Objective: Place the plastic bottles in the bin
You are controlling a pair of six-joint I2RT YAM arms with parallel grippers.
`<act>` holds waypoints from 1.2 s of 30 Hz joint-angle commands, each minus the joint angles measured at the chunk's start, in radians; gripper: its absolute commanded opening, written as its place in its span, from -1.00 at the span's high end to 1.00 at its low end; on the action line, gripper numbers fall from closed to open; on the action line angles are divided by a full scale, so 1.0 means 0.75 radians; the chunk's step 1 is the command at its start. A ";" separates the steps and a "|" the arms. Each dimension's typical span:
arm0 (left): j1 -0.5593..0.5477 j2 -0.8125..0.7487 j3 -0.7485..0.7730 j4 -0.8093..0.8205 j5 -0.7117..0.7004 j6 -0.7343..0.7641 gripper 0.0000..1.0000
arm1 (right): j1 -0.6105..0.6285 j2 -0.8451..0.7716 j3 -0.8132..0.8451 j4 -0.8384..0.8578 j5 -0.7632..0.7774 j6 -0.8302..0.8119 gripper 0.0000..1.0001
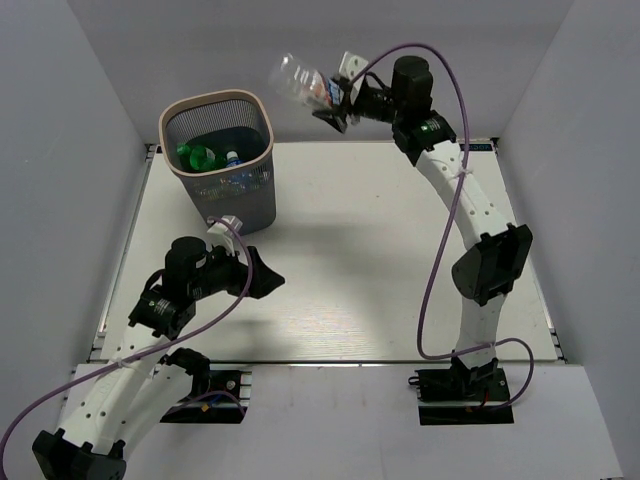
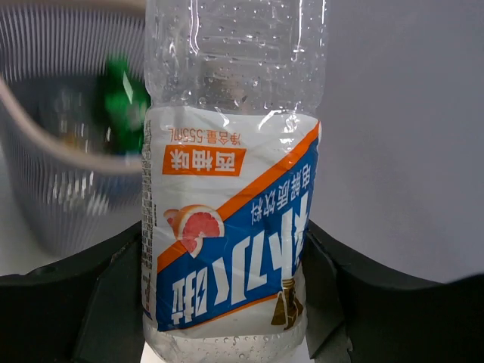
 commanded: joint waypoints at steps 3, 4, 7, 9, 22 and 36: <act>0.007 -0.053 -0.004 0.056 0.043 -0.012 -0.98 | 0.102 0.114 0.232 0.410 -0.017 0.400 0.73; 0.007 -0.053 -0.004 0.056 0.043 -0.012 -0.98 | 0.122 0.130 0.252 0.437 -0.023 0.441 0.73; 0.007 -0.081 -0.018 0.056 0.043 -0.012 -0.98 | 0.192 0.186 0.243 0.666 -0.054 0.535 0.73; 0.007 -0.094 -0.030 0.056 0.043 -0.024 -0.98 | 0.237 0.233 0.234 0.914 0.001 0.643 0.70; 0.007 -0.165 -0.004 -0.069 0.071 -0.036 -0.98 | 0.441 0.507 0.412 1.196 0.205 0.812 0.65; 0.007 -0.153 -0.030 -0.006 0.123 -0.012 -0.98 | 0.454 0.517 0.396 1.086 0.332 0.746 -0.81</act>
